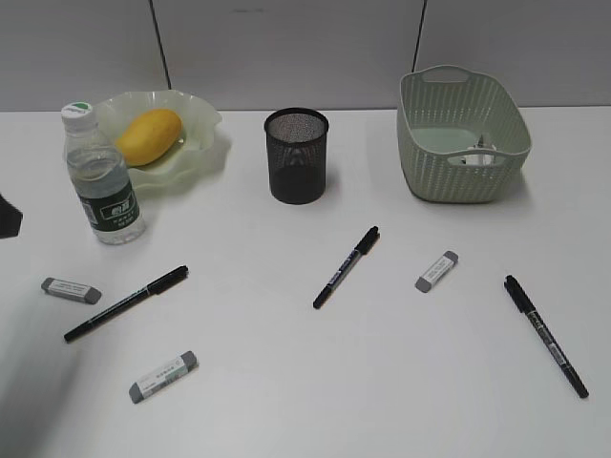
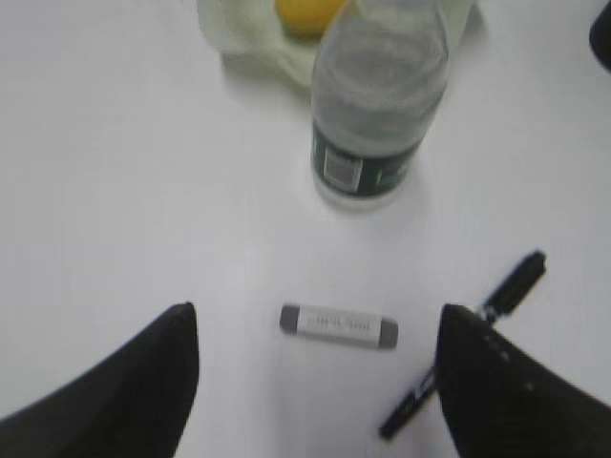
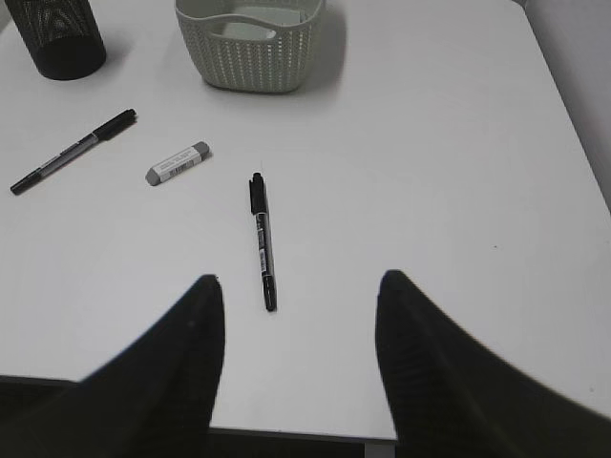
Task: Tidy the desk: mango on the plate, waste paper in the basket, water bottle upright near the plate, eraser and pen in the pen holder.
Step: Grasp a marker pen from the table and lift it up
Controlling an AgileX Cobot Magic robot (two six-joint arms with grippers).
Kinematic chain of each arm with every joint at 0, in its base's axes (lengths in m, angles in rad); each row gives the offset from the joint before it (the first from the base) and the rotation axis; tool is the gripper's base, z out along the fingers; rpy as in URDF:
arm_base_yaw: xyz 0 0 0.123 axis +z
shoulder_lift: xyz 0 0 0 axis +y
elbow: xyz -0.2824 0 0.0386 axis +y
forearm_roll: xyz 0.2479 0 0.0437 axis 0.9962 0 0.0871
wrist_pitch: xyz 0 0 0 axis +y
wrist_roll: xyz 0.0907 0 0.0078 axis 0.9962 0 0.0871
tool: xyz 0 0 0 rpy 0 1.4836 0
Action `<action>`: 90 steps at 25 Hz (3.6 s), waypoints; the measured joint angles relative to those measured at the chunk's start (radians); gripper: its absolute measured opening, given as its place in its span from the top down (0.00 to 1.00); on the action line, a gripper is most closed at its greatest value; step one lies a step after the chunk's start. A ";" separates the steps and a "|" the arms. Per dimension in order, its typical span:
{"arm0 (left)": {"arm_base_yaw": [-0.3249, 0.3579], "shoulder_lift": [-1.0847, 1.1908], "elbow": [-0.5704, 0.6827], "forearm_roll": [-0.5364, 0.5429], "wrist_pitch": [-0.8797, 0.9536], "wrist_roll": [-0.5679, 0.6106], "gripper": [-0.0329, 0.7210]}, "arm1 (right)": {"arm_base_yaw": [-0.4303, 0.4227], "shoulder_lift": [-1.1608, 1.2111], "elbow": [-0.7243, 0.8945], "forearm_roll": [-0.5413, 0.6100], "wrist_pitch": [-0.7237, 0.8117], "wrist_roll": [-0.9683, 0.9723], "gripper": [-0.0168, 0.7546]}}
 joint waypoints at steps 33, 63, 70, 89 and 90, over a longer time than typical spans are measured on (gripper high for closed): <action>0.078 -0.440 -0.200 -0.049 0.877 0.082 0.20 | 0.000 0.000 0.000 0.000 0.000 0.000 0.44; 0.078 -1.222 0.085 -0.026 0.799 0.077 0.20 | 0.000 0.000 0.000 0.000 0.000 0.000 0.44; 0.078 -1.224 0.115 -0.026 0.748 0.086 0.20 | 0.000 0.000 0.000 0.000 0.000 0.000 0.44; 0.078 -1.224 0.115 -0.032 0.745 0.086 0.20 | 0.000 0.000 0.000 0.000 0.000 0.000 0.44; 0.078 -1.224 0.115 -0.037 0.745 0.086 0.20 | 0.000 0.000 0.000 0.000 0.000 0.000 0.44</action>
